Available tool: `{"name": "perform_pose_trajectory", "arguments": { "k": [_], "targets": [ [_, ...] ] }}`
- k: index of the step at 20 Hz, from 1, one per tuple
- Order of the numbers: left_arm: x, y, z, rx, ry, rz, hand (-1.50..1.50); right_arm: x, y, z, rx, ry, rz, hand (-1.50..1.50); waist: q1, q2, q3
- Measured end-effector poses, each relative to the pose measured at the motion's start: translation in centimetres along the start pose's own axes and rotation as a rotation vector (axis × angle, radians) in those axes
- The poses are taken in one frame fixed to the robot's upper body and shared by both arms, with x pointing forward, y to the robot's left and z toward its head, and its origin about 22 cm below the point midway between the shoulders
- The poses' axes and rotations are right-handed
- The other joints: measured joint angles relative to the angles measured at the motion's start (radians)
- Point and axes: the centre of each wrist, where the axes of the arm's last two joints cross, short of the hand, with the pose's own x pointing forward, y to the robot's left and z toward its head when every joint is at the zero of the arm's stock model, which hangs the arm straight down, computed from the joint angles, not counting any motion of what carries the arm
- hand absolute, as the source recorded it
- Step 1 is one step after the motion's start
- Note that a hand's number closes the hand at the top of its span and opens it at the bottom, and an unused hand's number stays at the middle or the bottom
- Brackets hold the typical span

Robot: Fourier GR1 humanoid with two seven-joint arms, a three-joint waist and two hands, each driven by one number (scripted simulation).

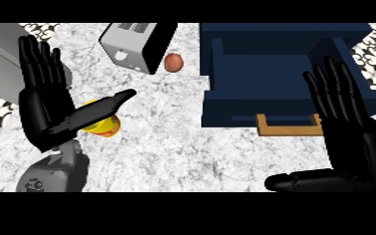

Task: Pick up the cup, place it into the drawer and close the drawer

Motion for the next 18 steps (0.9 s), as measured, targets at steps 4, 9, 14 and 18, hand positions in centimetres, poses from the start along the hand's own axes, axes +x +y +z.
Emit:
{"name": "perform_pose_trajectory", "arguments": {
  "k": [4, 9, 14, 18],
  "targets": [
    [-0.8, 0.2, -0.4, 0.016, 0.017, -0.007, -1.5, 0.0, -0.8, 0.0, 0.005, 0.003, -0.01, -1.5, 0.0, 0.0, 0.0],
    [-1.6, 0.3, 0.1, 0.032, 0.037, -0.014, -1.5, 0.1, -0.3, -0.5, -0.001, -0.007, -0.004, -1.5, 0.001, 0.0, 0.0],
    [-2.1, 0.9, 0.9, 0.059, 0.061, -0.025, -1.5, -0.3, -1.4, -1.1, 0.0, -0.006, 0.004, -1.5, 0.003, 0.0, 0.0],
    [-3.0, 1.9, 1.4, 0.076, 0.098, -0.035, -1.5, 0.1, -1.0, -1.3, 0.001, -0.005, 0.006, -1.5, 0.003, 0.0, 0.0]
  ]
}}
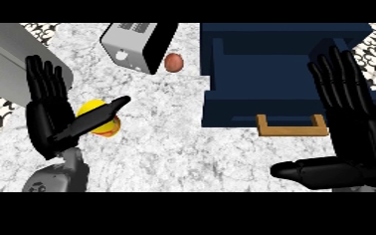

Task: Pick up the cup, place it into the drawer and close the drawer

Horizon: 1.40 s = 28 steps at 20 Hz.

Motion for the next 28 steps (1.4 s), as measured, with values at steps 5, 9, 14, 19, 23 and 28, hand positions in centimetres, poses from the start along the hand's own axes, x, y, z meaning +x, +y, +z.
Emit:
{"name": "perform_pose_trajectory", "arguments": {
  "k": [5, 9, 14, 19, 23, 28],
  "targets": [
    [-1.3, 0.8, 0.5, 0.029, 0.047, -0.021, -1.5, 0.9, -0.1, 0.4, -0.005, -0.002, 0.0, -1.5, -0.001, 0.0, 0.0],
    [-3.1, 2.3, 1.3, 0.058, 0.068, -0.045, -1.5, 0.5, -0.3, -0.1, -0.002, -0.005, 0.001, -1.5, 0.001, 0.0, 0.0],
    [-4.7, 3.5, 2.1, 0.089, 0.089, -0.07, -1.5, 0.3, -0.2, -0.3, 0.0, -0.005, 0.0, -1.5, 0.001, 0.0, 0.0],
    [-7.3, 5.5, 2.1, 0.093, 0.118, -0.066, -1.5, 0.7, 0.1, -0.8, 0.005, -0.002, -0.005, -1.5, 0.0, 0.0, 0.0],
    [-9.1, 5.9, 3.2, 0.097, 0.135, -0.068, -1.5, 1.0, -0.1, 0.0, 0.005, -0.003, -0.002, -1.5, -0.001, 0.0, 0.0],
    [-11.5, 7.2, 3.6, 0.096, 0.155, -0.071, -1.5, 1.1, -0.5, -0.2, 0.009, -0.005, -0.002, -1.5, -0.001, 0.0, 0.0]
  ]
}}
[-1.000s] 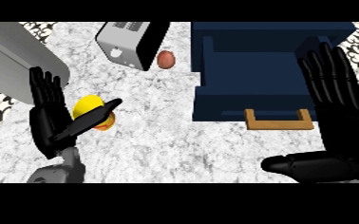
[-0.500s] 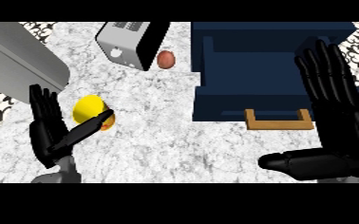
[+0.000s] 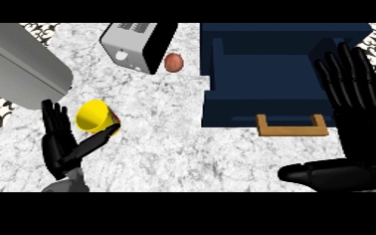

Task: Pick up the cup, place it into the drawer and close the drawer

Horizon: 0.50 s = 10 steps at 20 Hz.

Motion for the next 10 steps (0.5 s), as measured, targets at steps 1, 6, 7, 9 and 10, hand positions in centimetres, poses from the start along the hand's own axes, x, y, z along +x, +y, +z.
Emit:
{"name": "perform_pose_trajectory", "arguments": {
  "k": [1, 6, 7, 9, 10],
  "targets": [
    [-0.4, 0.4, -0.2, 0.005, 0.002, -0.002, -1.5, 0.3, 0.0, 0.4, 0.004, 0.002, -0.001, -1.5, 0.0, 0.0, 0.0],
    [-2.5, 0.1, 0.3, 0.025, 0.0, 0.006, -1.5, 0.3, 0.0, 0.5, 0.008, 0.002, -0.006, -1.5, -0.001, 0.0, 0.0],
    [-2.8, 0.3, 0.4, 0.028, -0.001, 0.006, -1.5, 0.5, 0.1, 0.8, 0.008, 0.003, -0.005, -1.5, -0.001, 0.0, 0.0],
    [-3.3, 0.7, 0.2, 0.037, -0.001, 0.009, -1.5, 0.6, 0.0, 1.2, 0.008, 0.002, -0.004, -1.5, -0.001, 0.0, 0.0],
    [-3.5, 1.0, -0.1, 0.043, -0.002, 0.004, -1.5, 0.5, -0.3, 1.0, 0.009, 0.004, -0.004, -1.5, -0.001, 0.0, 0.0]
  ]
}}
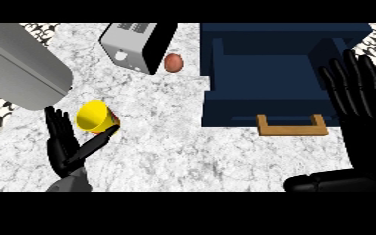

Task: Pick up the cup, place it into the drawer and close the drawer

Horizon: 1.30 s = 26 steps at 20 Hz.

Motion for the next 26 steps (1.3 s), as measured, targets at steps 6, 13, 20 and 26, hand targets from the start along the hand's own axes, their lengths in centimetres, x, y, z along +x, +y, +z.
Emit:
{"name": "perform_pose_trajectory", "arguments": {
  "k": [6, 13, 20, 26],
  "targets": [
    [-1.6, 0.5, 0.2, 0.007, 0.006, -0.011, -1.5, -0.1, 0.3, -0.1, 0.003, -0.001, -0.006, -1.5, 0.0, 0.0, 0.0],
    [-3.4, 1.0, 0.3, -0.011, 0.02, -0.003, -1.5, 0.1, 0.5, -0.8, 0.009, 0.006, -0.003, -1.5, -0.001, 0.0, 0.0],
    [-4.4, 0.5, -0.4, -0.026, 0.009, 0.037, -1.5, 0.5, 0.5, 0.4, 0.007, 0.0, -0.011, -1.5, -0.002, 0.001, 0.0],
    [-5.2, 0.4, -1.1, -0.021, 0.011, 0.076, -1.5, 0.1, 0.8, -1.1, 0.017, 0.008, -0.009, -1.5, -0.003, 0.002, 0.0]
  ]
}}
